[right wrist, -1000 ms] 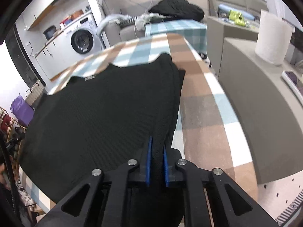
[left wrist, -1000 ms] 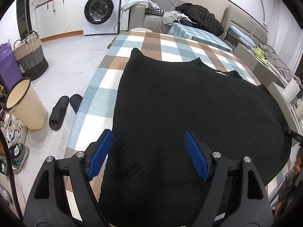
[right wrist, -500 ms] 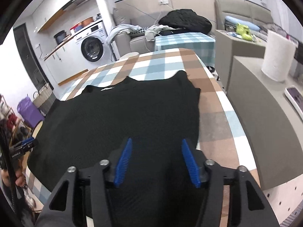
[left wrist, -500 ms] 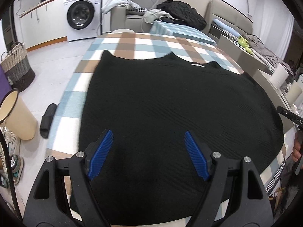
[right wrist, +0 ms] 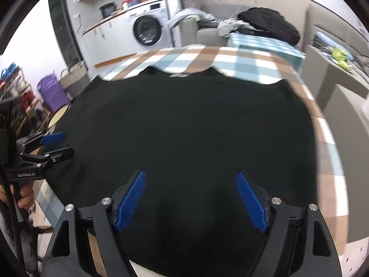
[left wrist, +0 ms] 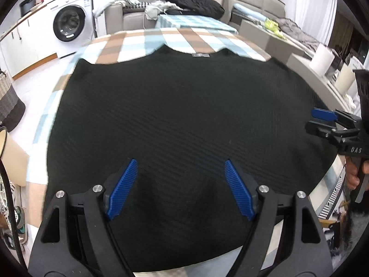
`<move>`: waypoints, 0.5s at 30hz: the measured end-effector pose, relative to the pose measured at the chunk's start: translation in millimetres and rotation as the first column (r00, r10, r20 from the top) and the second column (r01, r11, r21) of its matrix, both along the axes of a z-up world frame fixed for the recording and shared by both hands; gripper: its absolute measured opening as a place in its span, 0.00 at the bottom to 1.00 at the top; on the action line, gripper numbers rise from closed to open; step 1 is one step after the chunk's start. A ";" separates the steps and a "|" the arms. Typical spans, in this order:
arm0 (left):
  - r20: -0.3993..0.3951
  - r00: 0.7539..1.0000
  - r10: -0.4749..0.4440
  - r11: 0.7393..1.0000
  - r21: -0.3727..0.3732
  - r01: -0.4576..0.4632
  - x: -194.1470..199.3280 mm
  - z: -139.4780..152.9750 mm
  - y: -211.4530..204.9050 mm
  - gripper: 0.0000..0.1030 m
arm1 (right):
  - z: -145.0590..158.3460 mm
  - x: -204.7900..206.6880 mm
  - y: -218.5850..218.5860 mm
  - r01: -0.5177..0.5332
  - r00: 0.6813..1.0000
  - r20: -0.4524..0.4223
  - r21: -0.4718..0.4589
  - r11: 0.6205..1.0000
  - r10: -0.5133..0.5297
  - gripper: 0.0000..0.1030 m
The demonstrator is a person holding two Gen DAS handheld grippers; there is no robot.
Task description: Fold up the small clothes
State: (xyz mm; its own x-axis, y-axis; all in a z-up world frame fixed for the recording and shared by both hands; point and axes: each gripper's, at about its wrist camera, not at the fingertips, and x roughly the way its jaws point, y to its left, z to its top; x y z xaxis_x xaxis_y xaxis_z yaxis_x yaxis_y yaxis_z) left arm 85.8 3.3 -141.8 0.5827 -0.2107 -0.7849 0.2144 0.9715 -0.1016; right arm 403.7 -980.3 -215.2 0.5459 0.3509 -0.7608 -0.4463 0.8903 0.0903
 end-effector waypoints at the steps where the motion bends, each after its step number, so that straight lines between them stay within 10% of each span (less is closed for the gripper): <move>1: -0.007 1.000 -0.005 1.000 0.005 0.005 0.6 -3.0 -2.7 0.74 | -4.1 -0.5 4.7 -0.012 1.000 -0.003 -0.013 1.000 0.012 0.80; 15: -0.026 0.999 -0.034 0.998 0.043 0.036 -0.2 -15.3 -4.9 0.77 | -28.5 -0.4 -2.5 -0.017 1.000 0.005 -0.196 0.980 0.019 0.86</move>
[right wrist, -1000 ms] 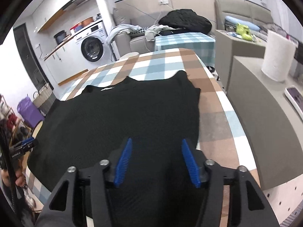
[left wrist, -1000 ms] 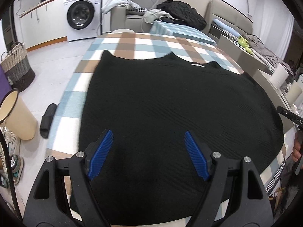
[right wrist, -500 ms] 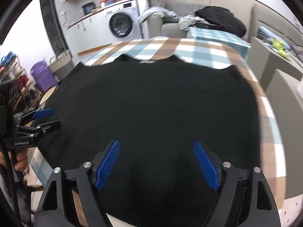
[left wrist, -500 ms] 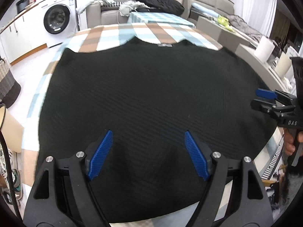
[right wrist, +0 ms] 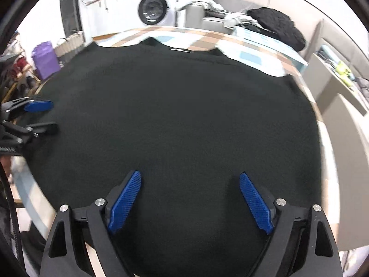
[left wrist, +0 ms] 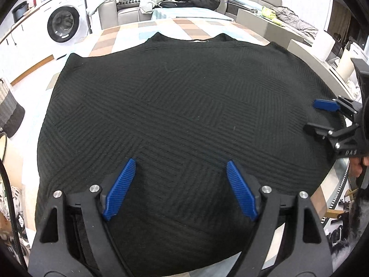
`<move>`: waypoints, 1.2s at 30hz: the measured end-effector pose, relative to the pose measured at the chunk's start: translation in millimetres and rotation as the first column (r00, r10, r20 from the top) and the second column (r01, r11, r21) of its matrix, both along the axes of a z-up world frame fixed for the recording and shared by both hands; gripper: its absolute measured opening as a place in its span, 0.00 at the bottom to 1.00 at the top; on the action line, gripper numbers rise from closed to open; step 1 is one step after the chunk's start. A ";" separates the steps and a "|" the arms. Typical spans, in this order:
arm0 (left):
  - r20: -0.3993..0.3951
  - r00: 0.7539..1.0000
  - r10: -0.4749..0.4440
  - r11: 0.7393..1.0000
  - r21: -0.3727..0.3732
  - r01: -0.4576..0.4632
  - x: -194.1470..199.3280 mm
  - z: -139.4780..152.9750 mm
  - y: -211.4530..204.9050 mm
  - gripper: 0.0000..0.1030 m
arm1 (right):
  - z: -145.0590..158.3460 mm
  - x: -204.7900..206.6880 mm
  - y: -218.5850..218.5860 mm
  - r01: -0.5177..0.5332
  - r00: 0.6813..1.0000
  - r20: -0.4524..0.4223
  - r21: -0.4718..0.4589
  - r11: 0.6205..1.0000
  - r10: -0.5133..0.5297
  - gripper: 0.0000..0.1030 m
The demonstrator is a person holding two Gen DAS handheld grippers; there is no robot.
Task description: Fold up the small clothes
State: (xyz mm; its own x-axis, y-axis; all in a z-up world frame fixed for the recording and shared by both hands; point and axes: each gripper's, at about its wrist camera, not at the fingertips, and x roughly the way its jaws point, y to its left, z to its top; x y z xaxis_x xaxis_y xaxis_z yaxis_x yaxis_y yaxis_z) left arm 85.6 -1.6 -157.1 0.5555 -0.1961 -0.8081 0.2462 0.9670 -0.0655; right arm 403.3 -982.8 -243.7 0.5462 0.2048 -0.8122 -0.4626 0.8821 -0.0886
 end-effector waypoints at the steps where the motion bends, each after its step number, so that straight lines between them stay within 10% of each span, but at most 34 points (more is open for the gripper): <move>1: -0.001 1.000 -0.002 1.000 0.001 0.002 0.1 0.2 0.6 0.77 | 0.9 1.1 -8.6 0.009 1.000 -0.005 0.004 1.000 -0.009 0.87; 9: 0.006 1.000 0.011 1.000 0.004 -0.011 -0.6 1.1 0.9 0.78 | 9.4 2.1 -43.7 0.069 0.998 -0.011 -0.018 0.997 -0.069 0.87; 22: 0.011 0.994 0.112 0.994 -0.008 -0.112 14.3 1.1 25.3 0.78 | 0.9 20.3 35.0 0.007 1.000 0.017 0.038 0.999 -0.008 0.88; 36: 0.005 0.993 0.117 0.993 -0.038 -0.116 17.8 4.1 30.5 0.78 | 14.1 55.9 -20.4 0.183 0.983 0.024 0.034 0.983 -0.184 0.91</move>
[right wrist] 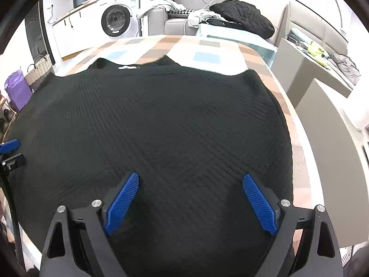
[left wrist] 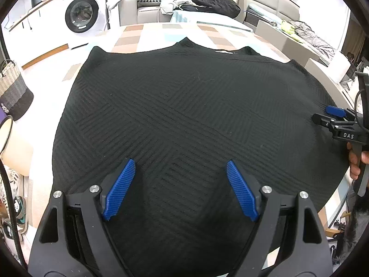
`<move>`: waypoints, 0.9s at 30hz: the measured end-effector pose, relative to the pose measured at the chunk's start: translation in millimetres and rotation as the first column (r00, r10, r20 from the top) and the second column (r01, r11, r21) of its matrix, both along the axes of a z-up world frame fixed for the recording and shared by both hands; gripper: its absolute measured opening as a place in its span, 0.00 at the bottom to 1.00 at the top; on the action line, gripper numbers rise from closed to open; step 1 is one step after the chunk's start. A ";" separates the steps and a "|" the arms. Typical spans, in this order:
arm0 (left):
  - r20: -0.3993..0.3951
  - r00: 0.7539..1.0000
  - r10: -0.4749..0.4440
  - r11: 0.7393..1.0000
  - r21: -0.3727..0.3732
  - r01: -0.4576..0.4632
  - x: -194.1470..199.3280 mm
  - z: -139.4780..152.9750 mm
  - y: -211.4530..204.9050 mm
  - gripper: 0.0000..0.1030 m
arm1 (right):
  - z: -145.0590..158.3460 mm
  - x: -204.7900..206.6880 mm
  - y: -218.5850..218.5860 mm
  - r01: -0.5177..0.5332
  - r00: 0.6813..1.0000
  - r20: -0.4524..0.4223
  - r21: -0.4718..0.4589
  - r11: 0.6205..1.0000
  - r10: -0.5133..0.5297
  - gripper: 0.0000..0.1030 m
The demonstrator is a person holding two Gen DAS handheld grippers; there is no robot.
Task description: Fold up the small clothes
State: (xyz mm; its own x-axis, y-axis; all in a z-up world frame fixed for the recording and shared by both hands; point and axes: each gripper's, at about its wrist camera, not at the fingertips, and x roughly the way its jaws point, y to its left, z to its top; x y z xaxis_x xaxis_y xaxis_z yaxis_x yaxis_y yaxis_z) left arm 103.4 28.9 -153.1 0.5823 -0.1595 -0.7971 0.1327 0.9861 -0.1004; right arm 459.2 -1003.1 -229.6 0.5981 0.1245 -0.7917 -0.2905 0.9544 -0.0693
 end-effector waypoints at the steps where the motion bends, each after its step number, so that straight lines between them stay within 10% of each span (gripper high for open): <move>1: 0.000 1.000 -0.004 1.000 -0.007 0.004 1.6 0.7 -1.2 0.78 | 2.1 0.1 4.7 -0.010 1.000 0.005 0.001 1.000 0.010 0.91; 11: -0.037 0.999 -0.001 1.000 0.017 0.002 48.4 -2.5 -23.2 0.79 | -9.9 29.7 47.2 -0.079 0.996 -0.050 -0.012 0.997 0.078 0.91; 27: -0.036 0.995 0.097 0.995 -0.017 -0.097 66.5 1.7 -0.4 0.79 | 0.6 22.2 -6.3 0.023 0.999 -0.034 0.026 0.999 -0.022 0.92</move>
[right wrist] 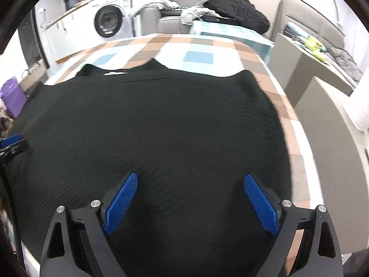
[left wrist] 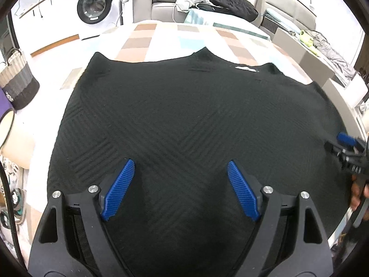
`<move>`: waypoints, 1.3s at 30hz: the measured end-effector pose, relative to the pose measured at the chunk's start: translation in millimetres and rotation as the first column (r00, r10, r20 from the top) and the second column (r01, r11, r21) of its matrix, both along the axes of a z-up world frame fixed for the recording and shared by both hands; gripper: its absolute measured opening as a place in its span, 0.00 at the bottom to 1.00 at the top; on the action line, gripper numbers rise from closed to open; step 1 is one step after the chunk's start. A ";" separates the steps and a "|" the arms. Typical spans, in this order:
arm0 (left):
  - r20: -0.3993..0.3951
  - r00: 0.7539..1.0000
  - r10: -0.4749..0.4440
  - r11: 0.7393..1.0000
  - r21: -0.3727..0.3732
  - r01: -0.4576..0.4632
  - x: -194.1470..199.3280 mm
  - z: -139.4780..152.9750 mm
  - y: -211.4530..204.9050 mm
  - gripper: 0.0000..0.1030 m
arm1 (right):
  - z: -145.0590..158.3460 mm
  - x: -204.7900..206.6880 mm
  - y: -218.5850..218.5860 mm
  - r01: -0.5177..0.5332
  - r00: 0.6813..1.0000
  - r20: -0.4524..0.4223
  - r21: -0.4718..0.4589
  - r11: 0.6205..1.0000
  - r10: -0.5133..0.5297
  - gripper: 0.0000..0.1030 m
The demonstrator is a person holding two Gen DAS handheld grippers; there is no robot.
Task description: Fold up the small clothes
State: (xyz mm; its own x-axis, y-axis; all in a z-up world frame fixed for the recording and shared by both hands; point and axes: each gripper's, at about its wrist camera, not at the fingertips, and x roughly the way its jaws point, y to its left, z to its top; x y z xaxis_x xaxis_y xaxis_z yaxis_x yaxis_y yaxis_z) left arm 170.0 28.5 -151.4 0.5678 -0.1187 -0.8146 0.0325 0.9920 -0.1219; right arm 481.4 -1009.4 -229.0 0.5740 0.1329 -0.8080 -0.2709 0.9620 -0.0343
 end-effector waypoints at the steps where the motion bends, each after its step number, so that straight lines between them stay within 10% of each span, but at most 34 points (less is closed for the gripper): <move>1: 0.002 1.000 -0.006 1.000 -0.005 0.006 2.5 0.6 -2.6 0.79 | -0.9 0.6 1.5 -0.011 1.000 -0.001 0.010 1.000 0.011 0.92; 18: -0.010 0.997 0.082 0.994 0.075 -0.081 62.7 0.0 -2.0 0.79 | -1.3 12.8 -11.3 0.053 0.998 -0.017 -0.015 0.998 -0.053 0.93; 39: 0.038 0.999 0.030 0.991 0.131 -0.034 -137.3 2.6 54.7 0.79 | -11.2 -96.2 6.4 -0.126 0.992 0.020 -0.026 0.992 0.126 0.93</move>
